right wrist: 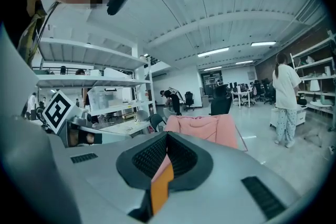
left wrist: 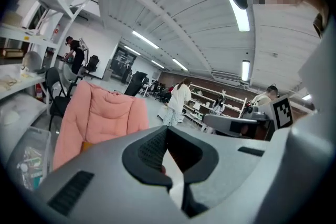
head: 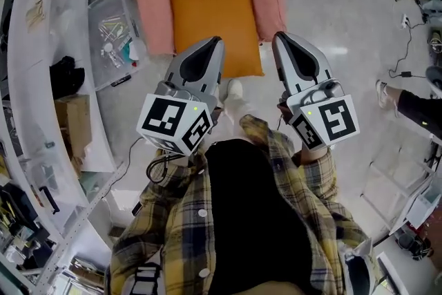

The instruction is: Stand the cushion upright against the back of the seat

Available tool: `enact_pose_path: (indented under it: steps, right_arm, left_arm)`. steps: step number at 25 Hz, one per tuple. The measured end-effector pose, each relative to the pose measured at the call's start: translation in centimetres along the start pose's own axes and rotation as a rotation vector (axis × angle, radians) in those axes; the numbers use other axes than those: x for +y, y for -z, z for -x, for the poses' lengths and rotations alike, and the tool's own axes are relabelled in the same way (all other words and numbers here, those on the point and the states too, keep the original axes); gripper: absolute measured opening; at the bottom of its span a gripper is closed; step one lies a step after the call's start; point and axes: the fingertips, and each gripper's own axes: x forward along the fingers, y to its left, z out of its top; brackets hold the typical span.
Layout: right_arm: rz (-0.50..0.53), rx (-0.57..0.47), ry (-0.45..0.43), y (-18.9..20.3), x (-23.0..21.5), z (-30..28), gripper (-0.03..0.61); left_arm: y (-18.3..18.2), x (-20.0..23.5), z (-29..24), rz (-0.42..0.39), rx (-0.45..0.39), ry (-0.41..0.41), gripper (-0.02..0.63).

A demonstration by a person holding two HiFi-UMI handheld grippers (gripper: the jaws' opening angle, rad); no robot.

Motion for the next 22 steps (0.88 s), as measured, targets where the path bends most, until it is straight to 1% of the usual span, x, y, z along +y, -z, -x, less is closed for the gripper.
enact_pose_path:
  steps: [2, 4, 6, 8, 12, 15, 18, 22]
  right_arm:
    - [-0.009, 0.016, -0.010, 0.9, -0.2, -0.1, 0.017]
    - [-0.019, 0.040, -0.027, 2.1, -0.2, -0.4, 0.017]
    - [-0.028, 0.073, -0.051, 3.7, 0.0, -1.0, 0.017]
    - [-0.038, 0.104, -0.071, 5.4, 0.3, -1.9, 0.017]
    - [-0.043, 0.151, -0.106, 8.5, 1.4, -3.8, 0.017]
    - [-0.042, 0.195, -0.129, 11.5, 2.1, -5.1, 0.017]
    - [-0.049, 0.238, -0.139, 14.3, 2.4, -6.3, 0.017]
    - [-0.063, 0.295, -0.148, 17.3, 2.6, -7.0, 0.017]
  left_arm:
    - [1.8, 0.6, -0.2, 0.045, 0.025, -0.021, 0.003]
    - [3.6, 1.3, -0.2, 0.080, 0.052, -0.059, 0.003]
    - [5.8, 2.3, 0.0, 0.108, 0.094, -0.107, 0.003]
    - [8.2, 3.4, 0.0, 0.154, 0.145, -0.140, 0.003]
    - [13.6, 5.4, 0.0, 0.271, 0.246, -0.171, 0.003]
    - [17.9, 6.8, 0.1, 0.354, 0.303, -0.200, 0.003]
    - [22.1, 7.7, 0.1, 0.445, 0.373, -0.209, 0.005]
    - [27.3, 8.6, -0.1, 0.591, 0.429, -0.236, 0.006]
